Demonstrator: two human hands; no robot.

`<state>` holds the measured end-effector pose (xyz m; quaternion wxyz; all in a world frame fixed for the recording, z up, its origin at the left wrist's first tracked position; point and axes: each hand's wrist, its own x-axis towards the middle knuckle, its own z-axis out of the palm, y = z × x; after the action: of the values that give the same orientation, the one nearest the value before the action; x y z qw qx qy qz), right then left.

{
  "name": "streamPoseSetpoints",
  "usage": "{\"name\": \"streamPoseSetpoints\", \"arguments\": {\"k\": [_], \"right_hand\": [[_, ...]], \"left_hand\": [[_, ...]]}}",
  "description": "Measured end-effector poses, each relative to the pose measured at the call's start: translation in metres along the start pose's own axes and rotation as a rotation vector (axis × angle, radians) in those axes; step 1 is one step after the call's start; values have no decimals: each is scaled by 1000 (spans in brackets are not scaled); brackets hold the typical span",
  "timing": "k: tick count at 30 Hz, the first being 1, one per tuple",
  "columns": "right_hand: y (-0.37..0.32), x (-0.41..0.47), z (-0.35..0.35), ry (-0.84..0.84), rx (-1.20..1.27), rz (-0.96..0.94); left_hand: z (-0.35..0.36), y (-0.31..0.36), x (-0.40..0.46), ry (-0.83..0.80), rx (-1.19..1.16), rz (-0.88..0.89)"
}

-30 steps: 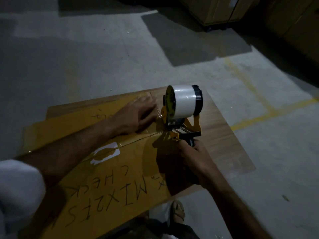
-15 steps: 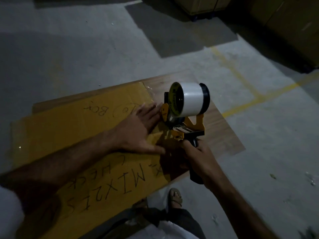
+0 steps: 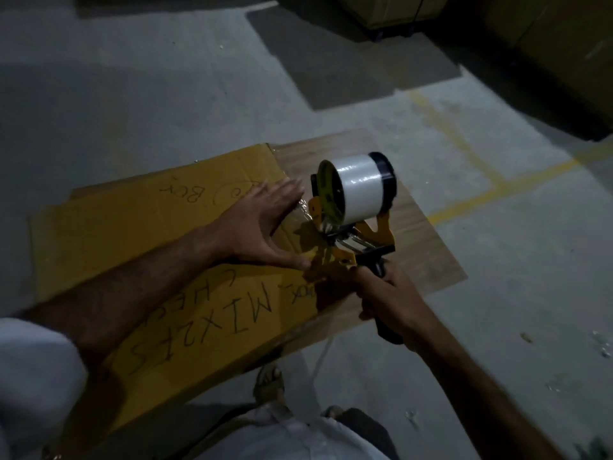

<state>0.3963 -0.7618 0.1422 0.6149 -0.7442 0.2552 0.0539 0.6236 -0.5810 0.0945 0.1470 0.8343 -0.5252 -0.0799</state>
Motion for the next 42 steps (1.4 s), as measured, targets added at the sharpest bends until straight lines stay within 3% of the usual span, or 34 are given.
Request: {"name": "streamPoseSetpoints", "arguments": {"k": [6,8,13,18,33,37,42], "right_hand": [[27,-28,-7,11,102,0],[27,-26,-6,15,52,-1],[30,-28,-11,-20,28,-125],[58,-48,-28,-27,49,-115],[121,-90,-53,4,43,-144],[137,-101,-51,19,-27,-201],[146,-106,-55,-20,85,-91]], "left_hand": [[-5,29,-5,-79,58,-107],[8,54,-21,-44,14,-73],[33,89,-40,102,177,48],[23,89,-38,12,85,-41],[29,127,-53,-130,165,-37],[32,141,-59,-93,160,-80],[39,156,-64,-17,198,-127]]}}
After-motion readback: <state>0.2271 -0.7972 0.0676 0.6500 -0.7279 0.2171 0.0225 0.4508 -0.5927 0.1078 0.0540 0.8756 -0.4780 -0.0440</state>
